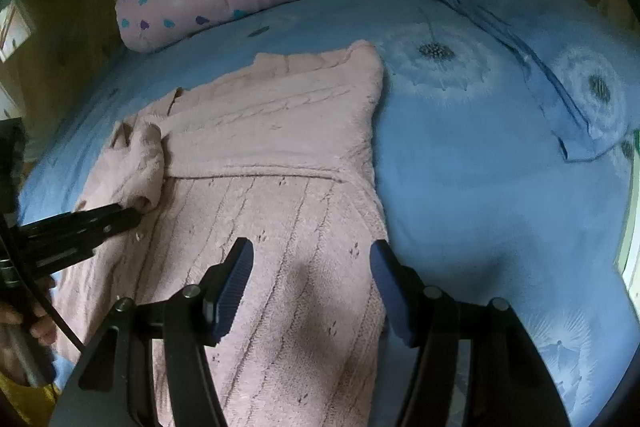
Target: Fold small clothes
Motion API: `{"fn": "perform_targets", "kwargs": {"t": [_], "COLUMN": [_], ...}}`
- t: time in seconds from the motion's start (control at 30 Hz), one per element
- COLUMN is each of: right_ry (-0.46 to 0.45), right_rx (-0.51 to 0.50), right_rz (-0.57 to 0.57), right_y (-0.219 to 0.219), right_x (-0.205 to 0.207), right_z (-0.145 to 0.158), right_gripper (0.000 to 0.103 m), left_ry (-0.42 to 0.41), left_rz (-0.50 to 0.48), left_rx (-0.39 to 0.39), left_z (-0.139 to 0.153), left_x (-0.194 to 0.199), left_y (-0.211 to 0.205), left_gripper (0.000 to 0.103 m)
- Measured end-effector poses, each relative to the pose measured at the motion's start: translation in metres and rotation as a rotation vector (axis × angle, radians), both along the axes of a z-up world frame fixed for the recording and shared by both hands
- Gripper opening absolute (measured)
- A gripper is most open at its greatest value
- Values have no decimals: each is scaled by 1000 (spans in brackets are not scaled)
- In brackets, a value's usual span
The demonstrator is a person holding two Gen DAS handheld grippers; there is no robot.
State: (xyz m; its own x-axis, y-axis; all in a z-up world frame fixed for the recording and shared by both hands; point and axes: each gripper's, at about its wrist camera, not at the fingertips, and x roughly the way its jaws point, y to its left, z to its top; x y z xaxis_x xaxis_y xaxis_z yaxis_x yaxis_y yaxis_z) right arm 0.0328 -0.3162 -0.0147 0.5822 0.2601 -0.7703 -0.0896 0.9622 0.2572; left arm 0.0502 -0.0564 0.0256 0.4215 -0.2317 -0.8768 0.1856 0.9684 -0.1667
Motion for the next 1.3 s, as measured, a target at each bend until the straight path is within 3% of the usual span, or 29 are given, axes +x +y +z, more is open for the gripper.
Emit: {"fn": "perform_targets", "kwargs": {"t": [0.2, 0.33, 0.57, 0.8, 1.07, 1.3], "right_ry": [-2, -11, 8, 12, 7, -1], "right_rx": [-39, -66, -88, -73, -87, -124], "right_rz": [42, 94, 158, 258, 372, 420], "right_y": [13, 29, 73, 143, 229, 281], "right_x": [-4, -8, -7, 5, 13, 20], "right_z": [-2, -1, 8, 24, 25, 16], "right_gripper": [64, 64, 64, 64, 64, 72], "left_ry": [-24, -60, -124, -78, -9, 28], "left_rz": [-28, 43, 180, 273, 373, 408], "left_rx": [35, 30, 117, 30, 62, 64], "left_z": [18, 30, 34, 10, -5, -10], "left_x": [-22, -27, -4, 0, -10, -15], "left_y": [13, 44, 105, 155, 193, 210], "left_gripper": [35, 35, 35, 35, 35, 35]}}
